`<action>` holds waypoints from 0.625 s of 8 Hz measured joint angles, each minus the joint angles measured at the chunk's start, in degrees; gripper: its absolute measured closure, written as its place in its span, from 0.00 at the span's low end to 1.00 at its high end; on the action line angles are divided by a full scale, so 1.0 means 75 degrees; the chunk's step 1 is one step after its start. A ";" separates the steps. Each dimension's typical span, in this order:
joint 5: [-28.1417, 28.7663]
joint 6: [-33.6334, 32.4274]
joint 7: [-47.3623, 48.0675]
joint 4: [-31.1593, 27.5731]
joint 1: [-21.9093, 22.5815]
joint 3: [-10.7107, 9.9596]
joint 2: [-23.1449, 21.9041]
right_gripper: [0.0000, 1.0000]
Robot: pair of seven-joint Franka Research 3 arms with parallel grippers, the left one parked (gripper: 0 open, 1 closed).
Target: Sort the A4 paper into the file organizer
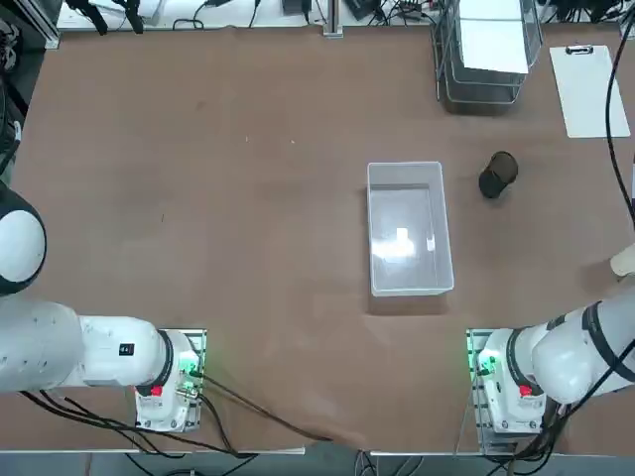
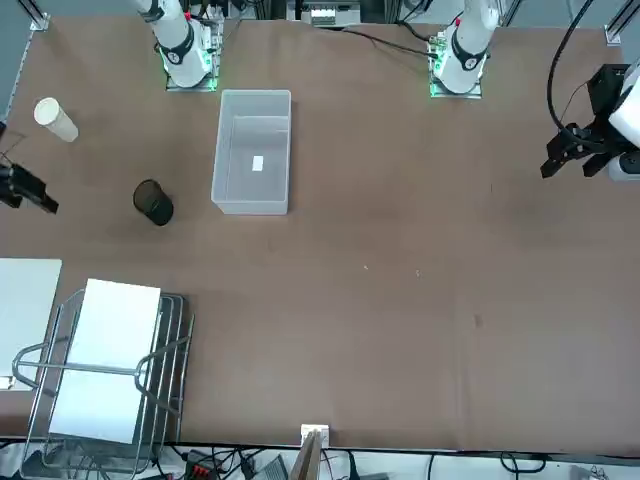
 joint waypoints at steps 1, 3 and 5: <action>0.0000 -0.0141 -0.0419 0.0016 0.0012 0.0006 -0.0118 0.00; -0.0150 -0.0394 -0.0708 0.0055 0.0003 0.0161 -0.0407 0.00; -0.0545 -0.0654 -0.0705 0.0056 -0.0881 0.1327 -0.0759 0.00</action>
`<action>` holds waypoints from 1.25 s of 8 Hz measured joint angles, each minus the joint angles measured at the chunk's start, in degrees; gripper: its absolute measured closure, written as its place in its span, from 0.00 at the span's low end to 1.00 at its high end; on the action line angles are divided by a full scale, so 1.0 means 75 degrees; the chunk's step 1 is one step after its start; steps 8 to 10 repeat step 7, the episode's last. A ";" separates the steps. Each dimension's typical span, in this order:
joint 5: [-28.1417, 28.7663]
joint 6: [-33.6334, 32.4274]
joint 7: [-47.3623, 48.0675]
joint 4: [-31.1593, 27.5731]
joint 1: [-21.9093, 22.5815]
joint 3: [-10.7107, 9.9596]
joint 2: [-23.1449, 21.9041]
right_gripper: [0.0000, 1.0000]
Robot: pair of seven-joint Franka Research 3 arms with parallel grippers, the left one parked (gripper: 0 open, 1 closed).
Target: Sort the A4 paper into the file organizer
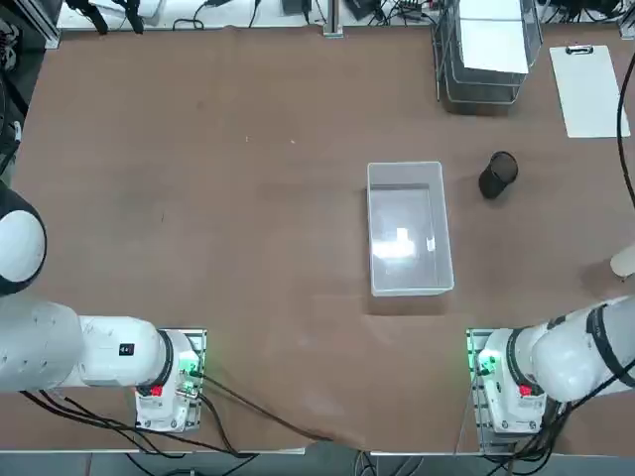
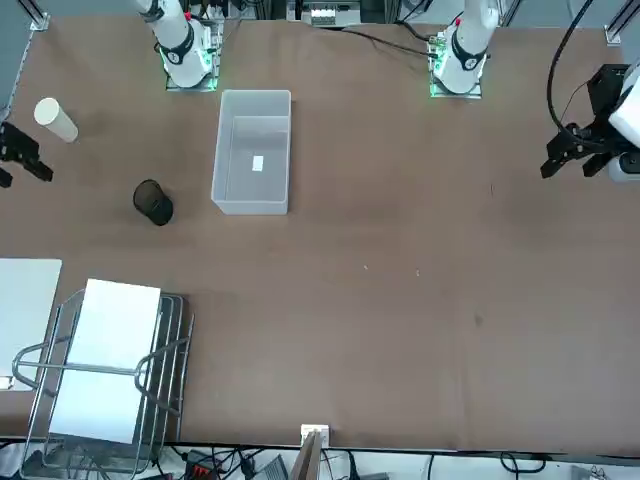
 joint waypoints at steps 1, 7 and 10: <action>-0.0156 -0.0146 0.0121 0.0000 -0.0853 0.1012 -0.0091 0.00; -0.0324 -0.0436 0.1126 -0.0009 -0.2146 0.2752 -0.0181 0.00; -0.0324 -0.0436 0.1126 -0.0009 -0.2146 0.2752 -0.0181 0.00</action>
